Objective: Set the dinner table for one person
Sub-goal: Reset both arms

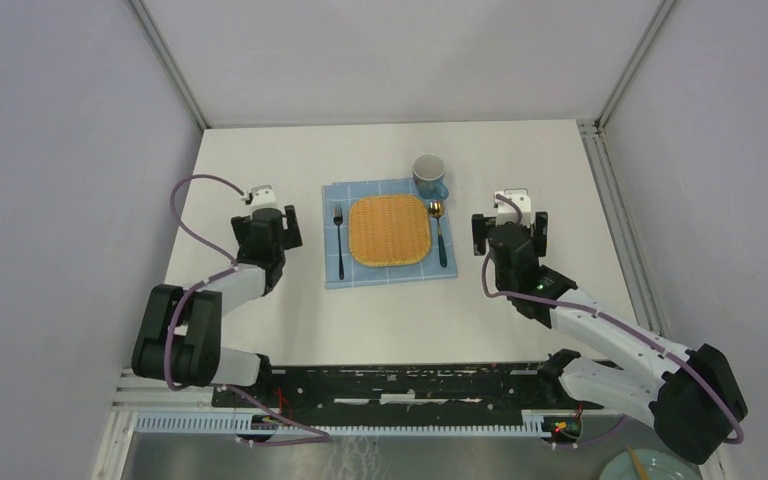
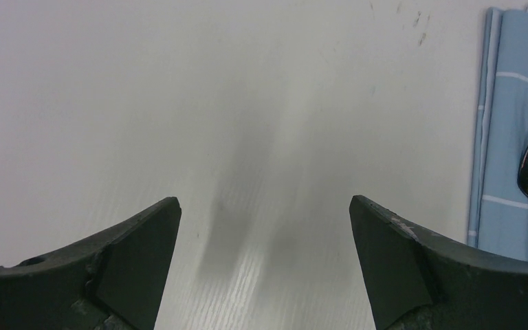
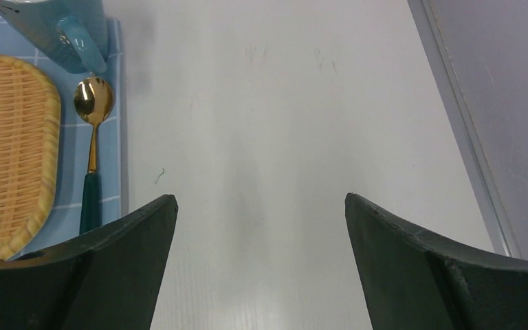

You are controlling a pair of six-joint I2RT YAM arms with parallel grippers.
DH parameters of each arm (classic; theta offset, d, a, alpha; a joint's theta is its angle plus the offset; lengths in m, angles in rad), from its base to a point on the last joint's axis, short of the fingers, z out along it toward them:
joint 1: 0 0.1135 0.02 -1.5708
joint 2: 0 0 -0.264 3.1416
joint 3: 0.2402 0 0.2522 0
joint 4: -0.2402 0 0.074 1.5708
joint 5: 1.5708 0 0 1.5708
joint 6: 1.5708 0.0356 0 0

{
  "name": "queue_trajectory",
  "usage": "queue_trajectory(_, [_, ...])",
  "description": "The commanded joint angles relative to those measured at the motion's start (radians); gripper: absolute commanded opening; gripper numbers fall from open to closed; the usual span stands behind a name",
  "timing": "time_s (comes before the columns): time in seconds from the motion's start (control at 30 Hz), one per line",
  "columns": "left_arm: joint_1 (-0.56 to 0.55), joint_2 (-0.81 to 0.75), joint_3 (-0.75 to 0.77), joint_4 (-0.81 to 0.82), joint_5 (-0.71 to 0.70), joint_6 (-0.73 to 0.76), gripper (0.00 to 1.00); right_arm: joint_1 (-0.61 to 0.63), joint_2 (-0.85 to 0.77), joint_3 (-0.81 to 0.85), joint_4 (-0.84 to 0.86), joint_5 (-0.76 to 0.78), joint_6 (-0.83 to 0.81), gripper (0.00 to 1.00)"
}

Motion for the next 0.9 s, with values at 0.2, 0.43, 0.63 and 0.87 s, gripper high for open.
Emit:
queue_trajectory(0.2, [0.064,0.116,-0.116,0.517,0.134,0.107,1.00,-0.044,-0.064,-0.082,0.212,0.037,-0.040,0.98])
queue_trajectory(0.43, [0.078,0.142,-0.181,0.670,0.192,0.131,1.00,-0.068,-0.050,-0.133,0.260,0.079,-0.028,0.98])
queue_trajectory(0.63, [0.080,0.142,-0.200,0.703,0.251,0.151,1.00,-0.078,-0.078,-0.186,0.318,0.095,-0.030,0.98])
queue_trajectory(0.87, [0.093,0.163,-0.302,0.900,0.308,0.152,1.00,-0.103,-0.091,-0.274,0.470,0.120,-0.068,0.98])
